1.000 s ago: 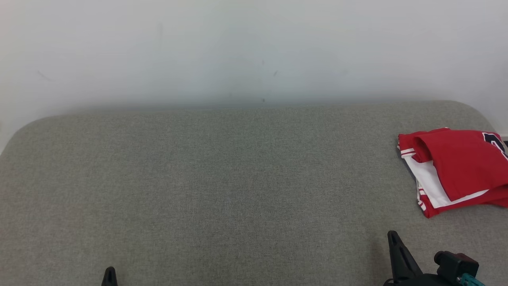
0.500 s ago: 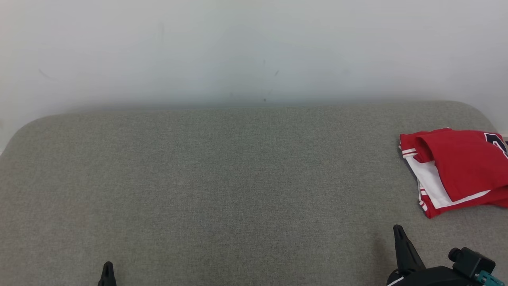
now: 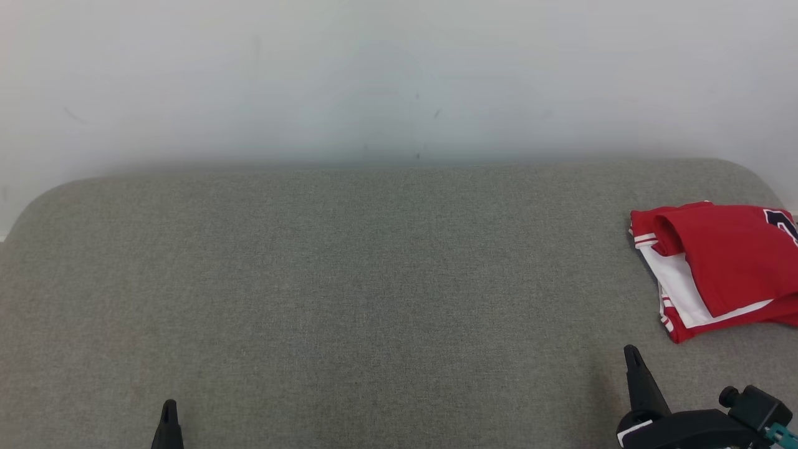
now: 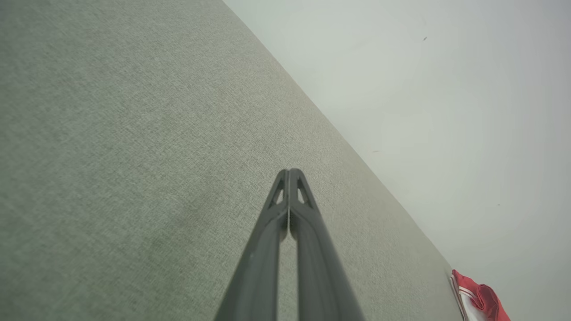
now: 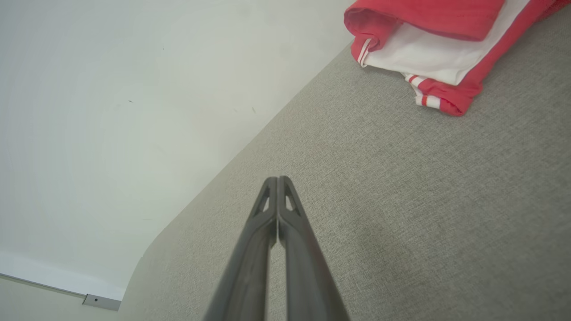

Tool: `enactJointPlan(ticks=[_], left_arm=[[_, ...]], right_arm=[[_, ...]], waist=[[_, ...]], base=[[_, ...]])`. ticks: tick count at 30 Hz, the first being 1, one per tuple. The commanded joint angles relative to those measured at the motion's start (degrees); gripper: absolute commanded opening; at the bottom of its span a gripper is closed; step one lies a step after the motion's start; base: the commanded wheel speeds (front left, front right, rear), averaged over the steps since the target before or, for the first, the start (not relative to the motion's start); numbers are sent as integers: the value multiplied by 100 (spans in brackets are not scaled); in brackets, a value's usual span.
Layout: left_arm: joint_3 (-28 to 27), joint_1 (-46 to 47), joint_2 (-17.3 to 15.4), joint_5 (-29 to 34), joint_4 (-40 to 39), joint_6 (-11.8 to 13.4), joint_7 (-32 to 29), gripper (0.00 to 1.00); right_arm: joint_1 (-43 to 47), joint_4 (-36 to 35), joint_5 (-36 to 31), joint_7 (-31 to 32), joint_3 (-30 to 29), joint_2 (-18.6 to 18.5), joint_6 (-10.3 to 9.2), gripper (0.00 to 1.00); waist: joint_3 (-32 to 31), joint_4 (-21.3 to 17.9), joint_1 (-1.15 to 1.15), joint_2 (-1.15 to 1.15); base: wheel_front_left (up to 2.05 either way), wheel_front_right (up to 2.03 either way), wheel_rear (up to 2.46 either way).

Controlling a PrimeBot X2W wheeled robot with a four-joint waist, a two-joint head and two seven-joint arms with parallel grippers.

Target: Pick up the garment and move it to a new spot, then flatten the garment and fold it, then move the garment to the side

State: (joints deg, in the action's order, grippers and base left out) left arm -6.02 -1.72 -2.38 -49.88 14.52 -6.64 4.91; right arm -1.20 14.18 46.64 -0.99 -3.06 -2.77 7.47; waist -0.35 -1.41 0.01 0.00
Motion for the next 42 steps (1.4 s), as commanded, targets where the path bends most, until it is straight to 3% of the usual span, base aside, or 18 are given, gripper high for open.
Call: enactJointPlan(ticks=[1, 42], left_arm=[[-26, 176, -40, -208, -84, -47, -43, 0], [-59, 470, -56, -2600, -176, -76, -692, 0]], right_arm=[[-127, -72, 212, 37, -26, -9, 1, 0], [-307, -105, 2798, 463, -190, -12, 3, 0]], waist=[[1, 3, 0, 0], [31, 72, -1, 0]], base=[[0, 0, 0], [0, 0, 0]])
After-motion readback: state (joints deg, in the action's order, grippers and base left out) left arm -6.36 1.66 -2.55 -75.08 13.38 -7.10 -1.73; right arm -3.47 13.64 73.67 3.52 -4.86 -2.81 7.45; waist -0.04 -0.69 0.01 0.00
